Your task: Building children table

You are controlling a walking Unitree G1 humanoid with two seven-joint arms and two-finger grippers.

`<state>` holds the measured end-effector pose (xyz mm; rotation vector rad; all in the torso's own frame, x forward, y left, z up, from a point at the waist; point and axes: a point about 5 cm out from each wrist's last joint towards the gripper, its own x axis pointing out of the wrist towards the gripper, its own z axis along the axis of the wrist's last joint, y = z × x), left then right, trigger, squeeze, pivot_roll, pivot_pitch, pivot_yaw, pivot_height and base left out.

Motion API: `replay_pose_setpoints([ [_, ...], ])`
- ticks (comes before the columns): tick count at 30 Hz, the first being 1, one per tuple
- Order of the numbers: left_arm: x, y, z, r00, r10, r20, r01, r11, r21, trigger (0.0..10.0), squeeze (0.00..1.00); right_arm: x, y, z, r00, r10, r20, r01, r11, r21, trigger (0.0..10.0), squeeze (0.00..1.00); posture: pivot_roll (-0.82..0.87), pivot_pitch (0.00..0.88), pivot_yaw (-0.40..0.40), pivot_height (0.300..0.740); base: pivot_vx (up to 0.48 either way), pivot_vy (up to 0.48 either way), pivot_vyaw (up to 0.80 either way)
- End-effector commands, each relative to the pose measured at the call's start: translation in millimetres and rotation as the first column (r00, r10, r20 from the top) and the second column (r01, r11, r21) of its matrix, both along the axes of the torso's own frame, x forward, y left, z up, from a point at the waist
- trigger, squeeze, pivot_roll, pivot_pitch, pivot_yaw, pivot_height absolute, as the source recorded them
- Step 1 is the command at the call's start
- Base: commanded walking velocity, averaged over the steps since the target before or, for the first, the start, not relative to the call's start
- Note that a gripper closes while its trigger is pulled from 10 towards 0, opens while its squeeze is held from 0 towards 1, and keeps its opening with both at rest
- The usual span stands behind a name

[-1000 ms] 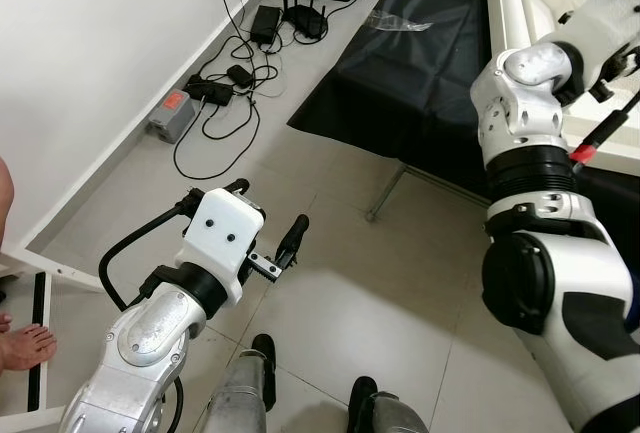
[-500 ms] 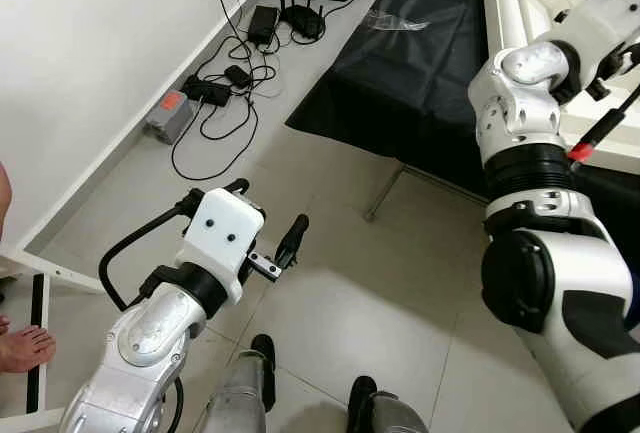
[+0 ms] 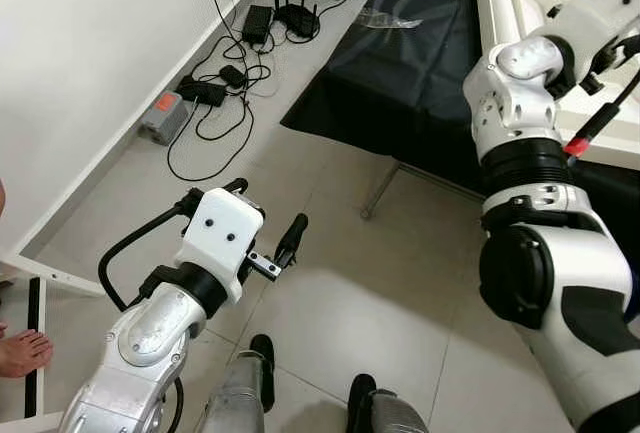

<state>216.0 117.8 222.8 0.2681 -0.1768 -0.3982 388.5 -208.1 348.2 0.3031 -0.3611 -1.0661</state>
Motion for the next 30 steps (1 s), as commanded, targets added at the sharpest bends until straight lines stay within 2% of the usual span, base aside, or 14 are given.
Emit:
replay_pose_setpoints([
  [1, -2.7, -1.2, -1.9, 1.000, -0.003, -0.008, 0.003, 1.000, 0.001, 10.0, 0.00, 4.9, -3.9, -26.4, 0.996, 0.022, -0.089, -0.017, 0.998, 0.060, 10.0, 0.00, 0.22, 0.371, -0.050, 0.740, 0.000, 0.000, 0.00],
  [5, -2.8, -1.5, -1.8, 1.000, -0.004, -0.006, 0.004, 1.000, 0.000, 10.0, 0.00, 4.3, -4.3, -18.0, 0.998, 0.022, -0.067, -0.018, 0.998, 0.052, 10.0, 0.00, 0.22, 0.370, -0.050, 0.740, 0.000, 0.000, 0.00],
  [12, -2.7, -1.6, -1.9, 1.000, -0.002, -0.005, 0.002, 1.000, 0.000, 10.0, 0.00, 5.0, -3.9, -23.8, 0.997, 0.026, -0.078, -0.022, 0.998, 0.058, 10.0, 0.00, 0.22, 0.369, -0.052, 0.740, 0.000, 0.000, 0.00],
  [13, -2.8, -1.5, -1.9, 1.000, -0.001, -0.005, 0.001, 1.000, 0.001, 10.0, 0.00, 5.0, -3.4, -25.3, 0.996, 0.025, -0.081, -0.020, 0.998, 0.062, 10.0, 0.84, 0.22, 0.369, -0.052, 0.740, 0.000, 0.000, 0.00],
  [14, -2.8, -1.5, -1.9, 1.000, -0.001, -0.005, 0.001, 1.000, 0.001, 10.0, 0.00, 5.0, -3.4, -25.3, 0.996, 0.025, -0.081, -0.020, 0.998, 0.062, 10.0, 0.84, 0.22, 0.369, -0.052, 0.740, 0.000, 0.000, 0.00],
  [15, -2.8, -1.2, -2.0, 1.000, 0.000, -0.005, 0.000, 1.000, 0.002, 10.0, 0.00, 5.0, -3.2, -26.1, 0.996, 0.024, -0.081, -0.019, 0.998, 0.063, 10.0, 1.00, 0.22, 0.369, -0.052, 0.740, 0.000, 0.000, 0.00],
  [19, -2.8, -0.9, -2.1, 1.000, 0.002, -0.006, -0.002, 1.000, 0.003, 10.0, 0.00, 5.0, -3.1, -26.5, 0.996, 0.023, -0.081, -0.018, 0.998, 0.064, 10.0, 1.00, 0.22, 0.369, -0.052, 0.740, 0.000, 0.000, 0.00],
  [20, -2.9, -0.9, -2.0, 1.000, 0.001, -0.005, -0.001, 1.000, 0.004, 10.0, 0.00, 5.3, -2.1, -25.6, 0.997, 0.031, -0.077, -0.026, 0.998, 0.064, 10.0, 0.00, 0.22, 0.370, -0.051, 0.740, 0.000, 0.000, 0.00],
  [30, -2.8, -1.1, -2.4, 1.000, 0.006, -0.004, -0.006, 1.000, 0.004, 10.0, 0.00, 5.1, 3.3, -17.9, 0.998, 0.055, -0.039, -0.053, 0.998, 0.046, 10.0, 0.00, 0.22, 0.368, -0.054, 0.740, 0.000, 0.000, 0.00],
])
